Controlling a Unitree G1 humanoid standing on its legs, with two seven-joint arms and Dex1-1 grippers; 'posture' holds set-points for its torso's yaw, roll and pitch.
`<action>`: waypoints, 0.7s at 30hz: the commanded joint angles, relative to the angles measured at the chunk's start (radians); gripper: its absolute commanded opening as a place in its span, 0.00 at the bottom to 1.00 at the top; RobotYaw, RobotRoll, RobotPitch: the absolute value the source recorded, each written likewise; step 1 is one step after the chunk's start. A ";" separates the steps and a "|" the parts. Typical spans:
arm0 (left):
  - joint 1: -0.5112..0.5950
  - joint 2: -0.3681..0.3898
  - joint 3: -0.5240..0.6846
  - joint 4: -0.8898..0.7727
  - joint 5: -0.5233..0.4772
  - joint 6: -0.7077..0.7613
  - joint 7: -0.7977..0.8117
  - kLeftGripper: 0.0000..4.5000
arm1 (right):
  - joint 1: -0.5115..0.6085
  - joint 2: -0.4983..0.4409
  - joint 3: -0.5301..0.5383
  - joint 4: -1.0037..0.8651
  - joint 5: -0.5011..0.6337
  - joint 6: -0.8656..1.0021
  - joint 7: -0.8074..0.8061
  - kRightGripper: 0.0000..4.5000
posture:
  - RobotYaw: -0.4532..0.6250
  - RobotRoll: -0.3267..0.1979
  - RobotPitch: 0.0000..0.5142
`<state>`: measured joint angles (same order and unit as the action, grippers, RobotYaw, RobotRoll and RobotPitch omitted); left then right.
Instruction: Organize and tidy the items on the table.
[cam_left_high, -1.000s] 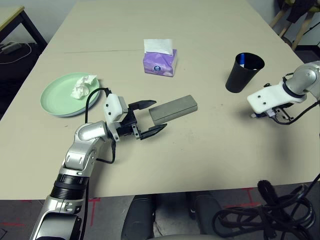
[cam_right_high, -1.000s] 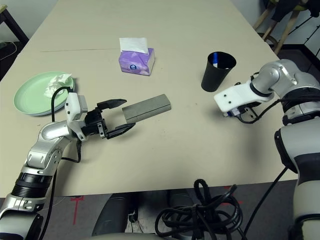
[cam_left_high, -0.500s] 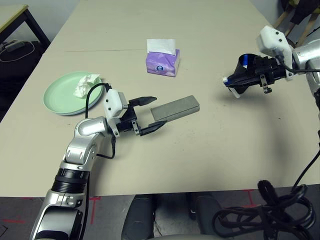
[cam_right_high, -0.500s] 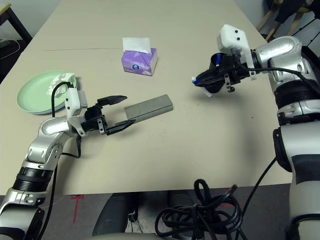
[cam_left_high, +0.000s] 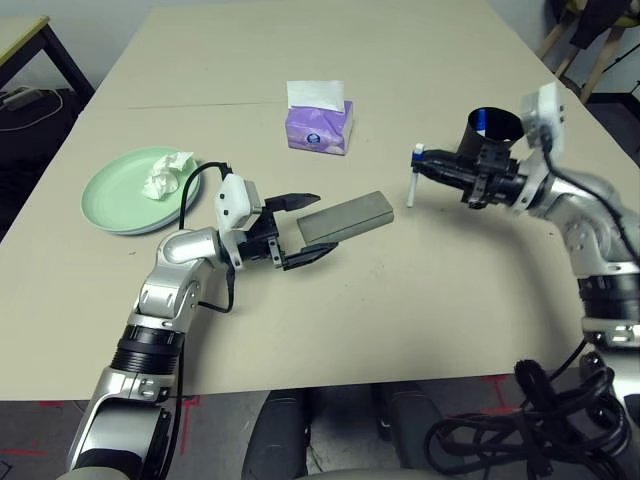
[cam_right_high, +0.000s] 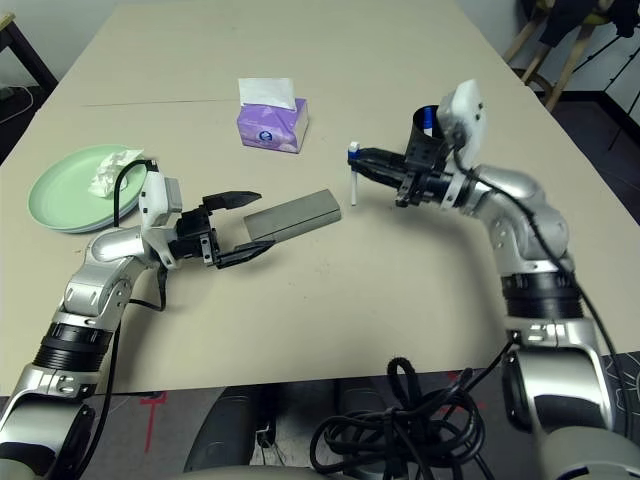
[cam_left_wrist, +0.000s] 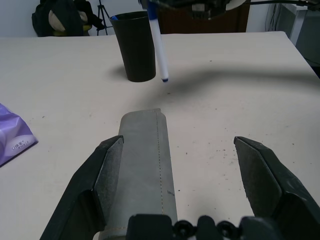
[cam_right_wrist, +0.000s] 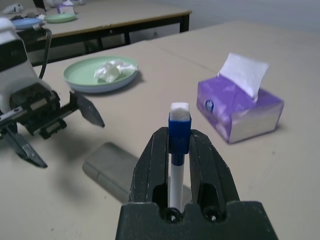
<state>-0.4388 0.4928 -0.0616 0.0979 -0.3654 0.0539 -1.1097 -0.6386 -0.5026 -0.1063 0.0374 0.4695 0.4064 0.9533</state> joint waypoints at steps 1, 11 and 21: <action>-0.012 -0.001 -0.019 0.015 0.017 -0.011 -0.014 1.00 | -0.026 0.011 -0.035 0.001 0.005 -0.013 -0.066 0.09 | 0.39 0.62 0.20; 0.005 -0.004 -0.012 0.001 0.020 -0.010 -0.008 1.00 | -0.198 0.064 -0.126 0.204 -0.088 -0.089 -0.419 0.09 | 0.41 0.62 0.20; -0.005 0.007 -0.004 0.006 0.028 -0.017 -0.005 1.00 | -0.289 0.106 -0.196 0.270 -0.092 -0.059 -0.671 0.09 | 0.41 0.62 0.19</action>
<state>-0.4455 0.4909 -0.0606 0.0984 -0.3502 0.0453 -1.1126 -0.9226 -0.3976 -0.2894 0.2961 0.3793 0.3383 0.3052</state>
